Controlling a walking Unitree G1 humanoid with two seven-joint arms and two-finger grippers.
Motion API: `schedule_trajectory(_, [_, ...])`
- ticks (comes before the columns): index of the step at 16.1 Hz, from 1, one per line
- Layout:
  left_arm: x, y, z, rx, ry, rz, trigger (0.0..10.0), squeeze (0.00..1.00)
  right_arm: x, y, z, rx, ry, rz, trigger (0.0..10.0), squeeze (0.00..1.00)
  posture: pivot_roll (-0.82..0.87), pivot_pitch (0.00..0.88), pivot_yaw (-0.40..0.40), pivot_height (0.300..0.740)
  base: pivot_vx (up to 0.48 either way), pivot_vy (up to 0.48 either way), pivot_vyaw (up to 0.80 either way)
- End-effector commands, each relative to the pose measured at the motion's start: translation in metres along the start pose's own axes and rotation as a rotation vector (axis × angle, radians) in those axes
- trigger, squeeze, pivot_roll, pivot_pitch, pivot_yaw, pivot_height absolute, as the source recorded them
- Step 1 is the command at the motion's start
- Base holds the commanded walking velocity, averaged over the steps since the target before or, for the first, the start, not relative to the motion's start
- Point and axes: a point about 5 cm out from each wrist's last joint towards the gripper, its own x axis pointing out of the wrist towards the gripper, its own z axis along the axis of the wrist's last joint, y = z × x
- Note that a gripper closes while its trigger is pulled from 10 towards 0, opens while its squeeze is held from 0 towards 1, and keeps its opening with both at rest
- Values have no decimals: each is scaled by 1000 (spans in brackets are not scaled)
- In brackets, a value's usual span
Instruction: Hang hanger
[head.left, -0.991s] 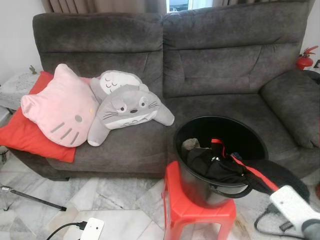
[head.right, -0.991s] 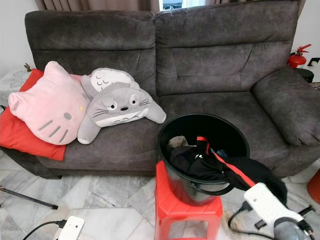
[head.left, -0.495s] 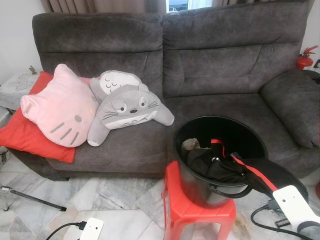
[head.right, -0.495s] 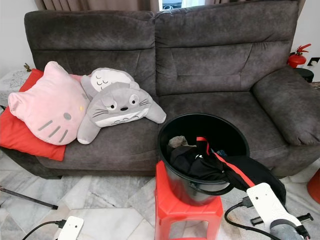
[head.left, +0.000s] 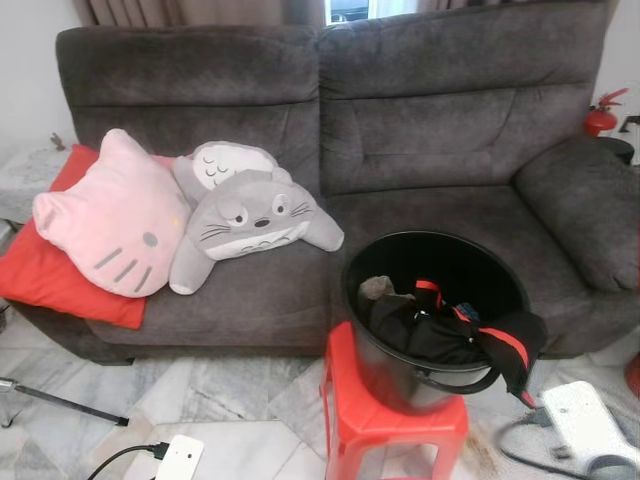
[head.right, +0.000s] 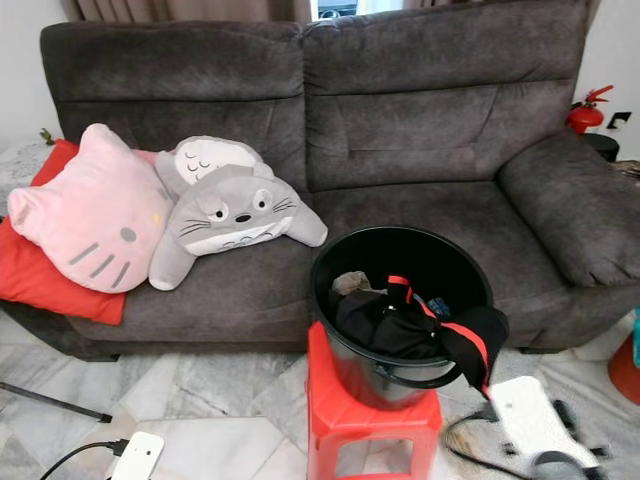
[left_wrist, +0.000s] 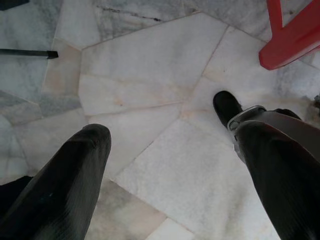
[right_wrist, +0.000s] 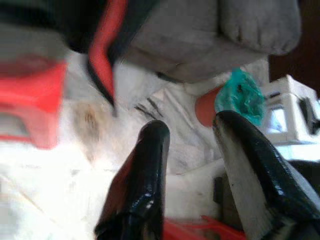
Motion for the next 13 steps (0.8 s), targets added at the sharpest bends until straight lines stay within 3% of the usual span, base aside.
schedule_trajectory(1, [-1,4,-2,21,13,2,10000,0,-6,7,17,53,-118,45,10000,1000,-225,0,88,740,0,0,0])
schedule_trajectory(2, [-1,3,-2,22,12,2,10000,0,-9,14,27,114,-189,90,10000,1000,-225,0,88,740,0,0,0])
schedule_trajectory(3, [-1,3,-2,23,11,1,10000,0,-16,21,46,283,-324,146,10000,1000,-228,0,88,740,0,0,0])
schedule_trajectory(4, [0,3,-1,24,10,1,10000,0,-19,18,52,413,-372,118,10000,1000,-226,0,88,740,0,0,0])
schedule_trajectory(5, [0,3,-1,24,10,1,10000,0,-20,16,54,412,-410,83,10000,1000,-226,0,88,740,0,0,0])
schedule_trajectory(6, [0,2,-1,25,10,0,10000,0,-20,15,53,425,-436,46,10000,325,-227,0,88,740,0,0,0])
schedule_trajectory(7, [0,2,-1,27,10,-1,10000,0,-20,16,49,496,-445,16,10000,0,-231,0,89,740,0,0,0])
schedule_trajectory(9, [0,2,-1,28,11,-2,10000,0,-21,19,43,573,-452,4,10000,0,-226,0,88,740,0,0,0])
schedule_trajectory(13, [0,2,0,31,10,-3,10000,0,-28,30,26,599,-446,-18,10000,0,-235,0,93,740,0,0,0])
